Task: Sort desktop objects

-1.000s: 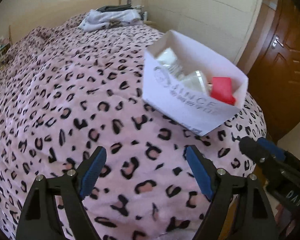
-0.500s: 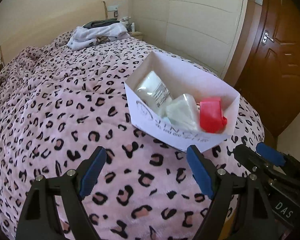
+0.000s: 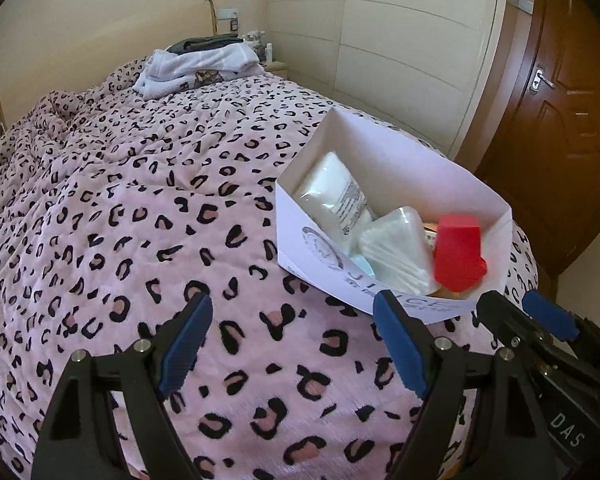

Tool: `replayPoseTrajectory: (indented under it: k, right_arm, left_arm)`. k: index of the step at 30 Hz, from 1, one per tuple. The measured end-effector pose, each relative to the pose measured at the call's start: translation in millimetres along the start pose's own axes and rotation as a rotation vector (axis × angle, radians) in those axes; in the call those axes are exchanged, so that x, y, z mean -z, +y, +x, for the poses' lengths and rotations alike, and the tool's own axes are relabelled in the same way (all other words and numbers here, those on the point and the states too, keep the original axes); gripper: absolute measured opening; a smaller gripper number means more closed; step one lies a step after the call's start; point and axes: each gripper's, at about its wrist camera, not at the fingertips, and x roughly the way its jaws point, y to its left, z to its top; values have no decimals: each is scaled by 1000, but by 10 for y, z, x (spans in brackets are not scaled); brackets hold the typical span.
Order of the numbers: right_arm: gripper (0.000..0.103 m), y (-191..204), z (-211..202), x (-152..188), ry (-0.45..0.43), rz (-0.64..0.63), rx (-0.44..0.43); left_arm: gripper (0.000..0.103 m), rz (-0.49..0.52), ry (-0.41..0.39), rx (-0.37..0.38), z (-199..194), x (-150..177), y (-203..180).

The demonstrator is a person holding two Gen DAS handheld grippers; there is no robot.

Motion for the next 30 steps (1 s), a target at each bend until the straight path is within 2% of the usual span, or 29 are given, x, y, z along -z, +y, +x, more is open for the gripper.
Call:
replayPoseTrajectory:
  k: [30]
  right_arm:
    - [68,-119,58,-52,7,30,42]
  left_arm:
    - [84,48,13,4,129,-93,-157]
